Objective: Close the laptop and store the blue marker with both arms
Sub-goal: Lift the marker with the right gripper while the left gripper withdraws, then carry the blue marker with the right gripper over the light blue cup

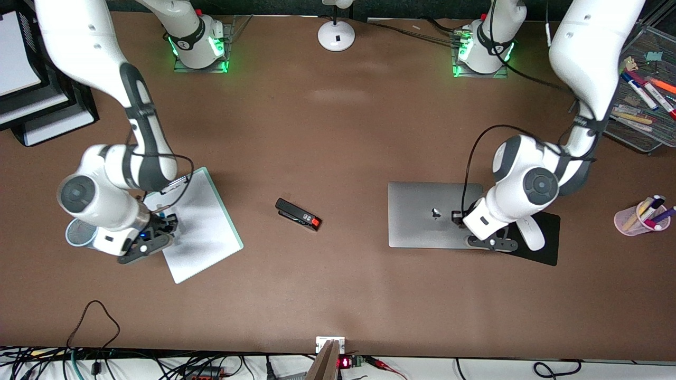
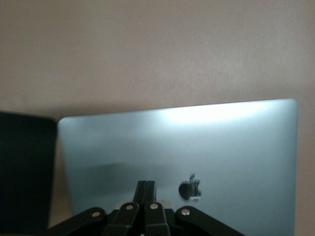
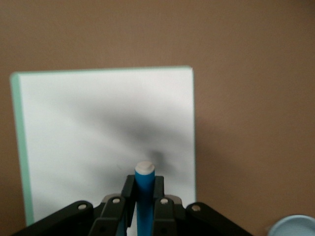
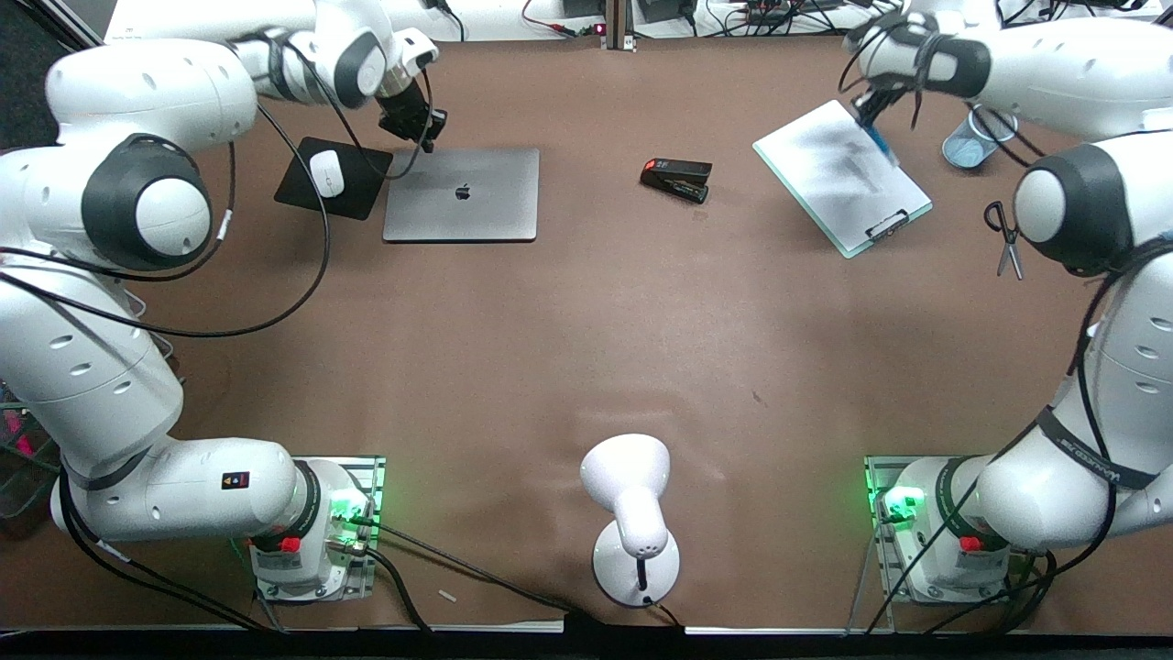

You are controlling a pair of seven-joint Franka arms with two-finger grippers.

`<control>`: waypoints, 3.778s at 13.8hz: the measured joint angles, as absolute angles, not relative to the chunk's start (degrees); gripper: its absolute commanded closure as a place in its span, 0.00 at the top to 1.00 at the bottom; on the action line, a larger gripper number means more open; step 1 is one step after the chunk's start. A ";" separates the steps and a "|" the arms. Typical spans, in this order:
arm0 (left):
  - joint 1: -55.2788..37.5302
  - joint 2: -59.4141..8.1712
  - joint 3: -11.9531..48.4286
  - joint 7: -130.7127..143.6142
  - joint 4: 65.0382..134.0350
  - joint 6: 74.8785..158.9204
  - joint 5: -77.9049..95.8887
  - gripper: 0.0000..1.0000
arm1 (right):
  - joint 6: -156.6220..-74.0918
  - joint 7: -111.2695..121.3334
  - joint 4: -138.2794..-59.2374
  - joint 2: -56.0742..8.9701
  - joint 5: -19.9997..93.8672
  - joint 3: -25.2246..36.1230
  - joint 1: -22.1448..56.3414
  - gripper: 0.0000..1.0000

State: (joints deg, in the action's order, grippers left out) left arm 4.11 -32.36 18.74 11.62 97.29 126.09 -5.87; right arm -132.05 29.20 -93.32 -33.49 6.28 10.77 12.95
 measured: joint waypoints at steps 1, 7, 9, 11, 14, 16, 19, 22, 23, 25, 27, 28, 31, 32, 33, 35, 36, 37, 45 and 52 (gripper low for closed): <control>4.13 -31.09 18.74 11.62 96.41 121.93 -5.87 0.00 | -131.73 31.94 -93.35 -31.22 6.28 10.77 12.95 0.00; 4.16 -22.32 18.75 11.65 94.03 101.49 -5.87 0.00 | -131.01 55.68 -93.92 -23.53 8.49 11.13 10.67 0.00; 4.15 -18.62 18.79 11.65 94.00 97.12 -5.56 0.03 | -129.36 66.38 -93.91 -21.86 14.36 11.32 8.65 0.00; 4.17 -14.42 18.81 11.25 94.27 93.61 -3.84 0.35 | -127.58 78.93 -93.69 -20.98 21.82 11.45 5.42 0.00; 4.45 -6.75 18.80 7.64 96.89 91.26 -2.68 1.00 | -119.79 92.46 -91.46 -20.80 30.33 11.59 0.45 0.00; 4.61 -2.82 18.76 6.83 98.90 90.55 -2.26 1.00 | -115.18 97.36 -89.30 -20.79 33.57 11.59 -2.03 0.00; 4.86 -0.34 18.65 5.23 99.87 89.38 -2.19 1.00 | -111.22 105.92 -88.17 -20.83 39.74 11.59 -5.11 0.00; 7.02 0.62 18.46 1.73 99.88 89.31 -2.18 1.00 | -103.94 112.72 -87.36 -22.36 42.64 11.61 -9.27 0.00; 7.83 0.91 18.34 0.61 99.87 89.19 -2.11 1.00 | -101.42 114.67 -86.59 -23.46 43.10 11.61 -10.75 0.00; 9.14 1.58 18.06 -1.82 99.85 88.91 -1.64 1.00 | -97.23 118.55 -84.55 -26.41 46.03 11.62 -13.48 0.00; 9.89 2.57 16.98 -4.16 99.82 88.91 -0.31 1.00 | -95.14 121.78 -82.34 -29.99 48.55 11.58 -15.74 0.00; 9.68 3.11 15.70 -4.96 99.82 88.91 0.02 1.00 | -94.93 123.06 -81.16 -31.68 49.34 11.57 -16.60 0.00; 4.62 3.75 8.03 -6.16 99.57 88.92 0.09 1.00 | -94.55 125.81 -78.49 -35.03 50.63 11.53 -17.79 0.00; 2.84 3.58 5.95 -6.18 99.15 88.96 0.09 1.00 | -94.48 126.41 -78.19 -35.66 50.65 11.50 -17.82 0.00; 1.69 3.07 4.85 -6.14 98.30 88.98 -0.15 1.00 | -94.47 126.91 -78.10 -36.23 50.65 11.49 -17.86 0.00; 0.57 1.21 4.17 -5.36 95.30 89.12 -1.53 1.00 | -94.47 127.62 -78.06 -37.55 51.02 11.49 -18.18 0.00; 0.24 0.30 3.94 -4.38 93.92 89.75 -1.88 1.00 | -94.47 128.45 -78.01 -38.18 52.09 11.49 -18.40 0.00; -0.32 -0.38 3.39 -2.77 93.18 91.25 -1.96 1.00 | -94.47 129.34 -77.91 -38.77 53.22 11.49 -18.57 0.00; -1.50 -1.38 1.78 0.81 93.80 95.37 -1.97 1.00 | -94.44 131.87 -74.53 -43.76 55.00 11.48 -20.55 0.00; -1.78 -1.06 1.73 0.68 93.86 95.34 -1.97 1.00 | -94.43 132.86 -74.19 -47.65 57.07 11.47 -21.95 0.01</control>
State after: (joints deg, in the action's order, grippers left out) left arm -1.78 -1.06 1.73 0.68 93.86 95.34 -1.97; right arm -94.43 132.86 -74.19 -47.65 57.07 11.47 -21.95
